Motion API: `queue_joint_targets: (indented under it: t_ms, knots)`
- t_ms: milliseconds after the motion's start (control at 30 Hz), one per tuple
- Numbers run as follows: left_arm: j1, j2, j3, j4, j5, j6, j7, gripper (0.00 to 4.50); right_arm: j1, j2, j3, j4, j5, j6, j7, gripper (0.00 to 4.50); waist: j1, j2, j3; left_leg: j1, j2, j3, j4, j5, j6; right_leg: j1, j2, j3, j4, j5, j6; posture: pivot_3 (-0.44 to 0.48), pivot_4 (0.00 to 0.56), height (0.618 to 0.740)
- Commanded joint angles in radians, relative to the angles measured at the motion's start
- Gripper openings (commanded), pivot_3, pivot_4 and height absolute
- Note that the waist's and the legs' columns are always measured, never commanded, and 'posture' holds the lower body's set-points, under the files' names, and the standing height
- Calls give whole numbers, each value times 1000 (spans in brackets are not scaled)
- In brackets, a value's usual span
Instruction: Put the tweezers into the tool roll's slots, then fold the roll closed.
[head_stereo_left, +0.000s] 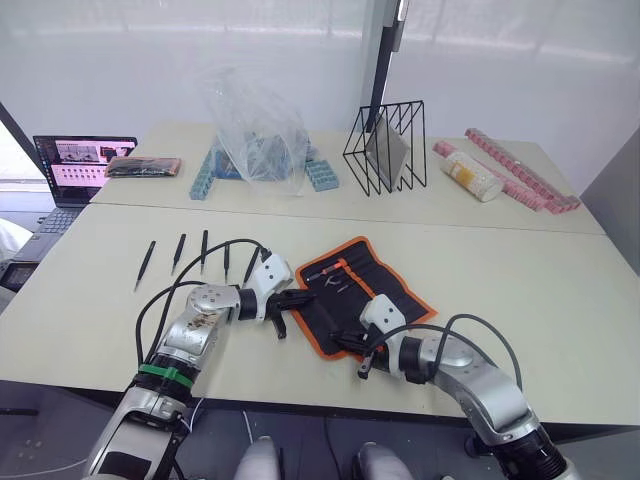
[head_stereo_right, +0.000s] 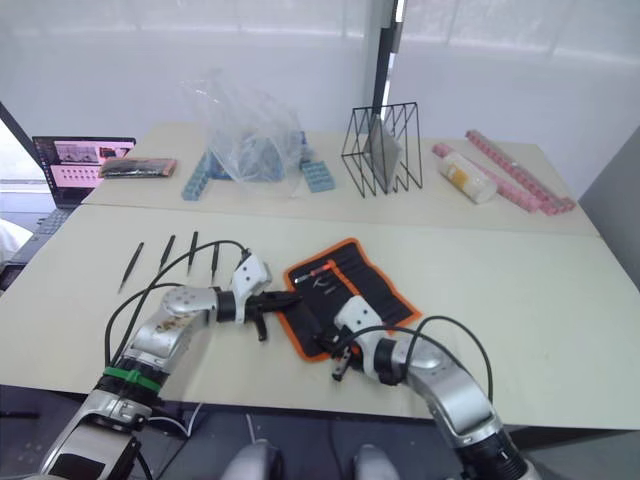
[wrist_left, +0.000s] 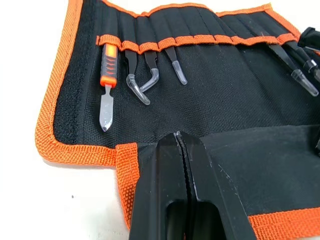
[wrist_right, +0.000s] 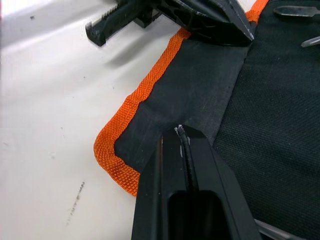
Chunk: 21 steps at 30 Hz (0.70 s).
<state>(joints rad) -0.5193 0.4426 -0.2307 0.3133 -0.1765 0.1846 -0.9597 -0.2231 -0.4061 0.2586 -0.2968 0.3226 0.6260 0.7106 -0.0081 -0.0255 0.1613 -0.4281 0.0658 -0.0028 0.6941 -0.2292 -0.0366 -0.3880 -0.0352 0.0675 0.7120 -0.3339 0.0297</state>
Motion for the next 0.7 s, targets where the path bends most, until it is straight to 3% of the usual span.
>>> queue_joint_targets:
  t_ms: [33, 400, 700]
  knots:
    - [31, -2, -38, 69, 65, -5, 7, 26, -97, 66, -65, 10, 59, 9, -25, 0, -2, 0, 0, 0, 0, 0, 0, 0, 0, 0, 0, 0, 0, 0, 0, 0, 150, 689]
    - [36, -2, -18, 72, 67, -17, 8, 26, -211, 118, 51, 309, -114, -101, -39, 0, 0, 0, -1, 2, 0, 0, -1, 0, 0, 1, 0, 0, 0, 0, 0, 0, 150, 689]
    - [43, 5, -8, 74, 71, -25, 11, 26, -130, 79, 63, 266, -134, -81, -18, 0, -2, 1, -2, 3, 0, 0, -1, 0, 0, 2, 0, 1, 1, 0, 0, 0, 150, 689]
